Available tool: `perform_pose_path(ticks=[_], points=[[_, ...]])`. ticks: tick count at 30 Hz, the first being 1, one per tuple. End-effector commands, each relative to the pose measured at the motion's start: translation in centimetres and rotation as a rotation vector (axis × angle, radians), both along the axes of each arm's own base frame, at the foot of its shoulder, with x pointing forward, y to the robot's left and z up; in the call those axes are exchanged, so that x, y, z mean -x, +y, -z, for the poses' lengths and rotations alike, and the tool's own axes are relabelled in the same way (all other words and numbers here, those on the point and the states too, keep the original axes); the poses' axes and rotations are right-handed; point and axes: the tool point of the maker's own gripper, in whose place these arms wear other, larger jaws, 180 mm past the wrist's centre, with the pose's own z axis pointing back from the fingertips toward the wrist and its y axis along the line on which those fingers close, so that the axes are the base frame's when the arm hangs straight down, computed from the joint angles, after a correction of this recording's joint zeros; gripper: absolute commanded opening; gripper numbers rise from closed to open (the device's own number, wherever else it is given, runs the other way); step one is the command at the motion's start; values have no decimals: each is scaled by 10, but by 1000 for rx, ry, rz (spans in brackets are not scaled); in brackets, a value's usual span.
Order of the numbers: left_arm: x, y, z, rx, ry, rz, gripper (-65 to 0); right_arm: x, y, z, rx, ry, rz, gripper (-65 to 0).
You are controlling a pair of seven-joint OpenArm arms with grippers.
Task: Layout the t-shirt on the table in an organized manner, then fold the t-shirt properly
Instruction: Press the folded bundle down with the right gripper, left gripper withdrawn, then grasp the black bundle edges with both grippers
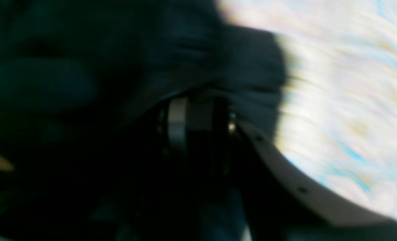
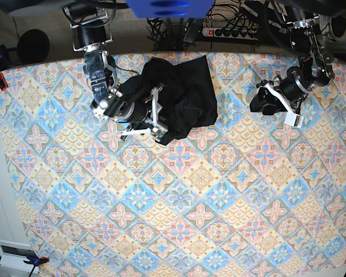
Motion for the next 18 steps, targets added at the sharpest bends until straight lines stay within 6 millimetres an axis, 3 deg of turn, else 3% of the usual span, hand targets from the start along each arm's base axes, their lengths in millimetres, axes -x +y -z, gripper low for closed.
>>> perform_pose_path(ticks=[1,6,18], points=[[-7,2,-13,1,-48,4,-363,-2,24,-25,-77,-60,-53,-539],[-7,2,-12,1,-47,4,-363,21,60,-40,-102,-98,-186,-583],[-6,1,-13,1,-49,9,-363,24,67,-40,-113,-89,-192,-584]])
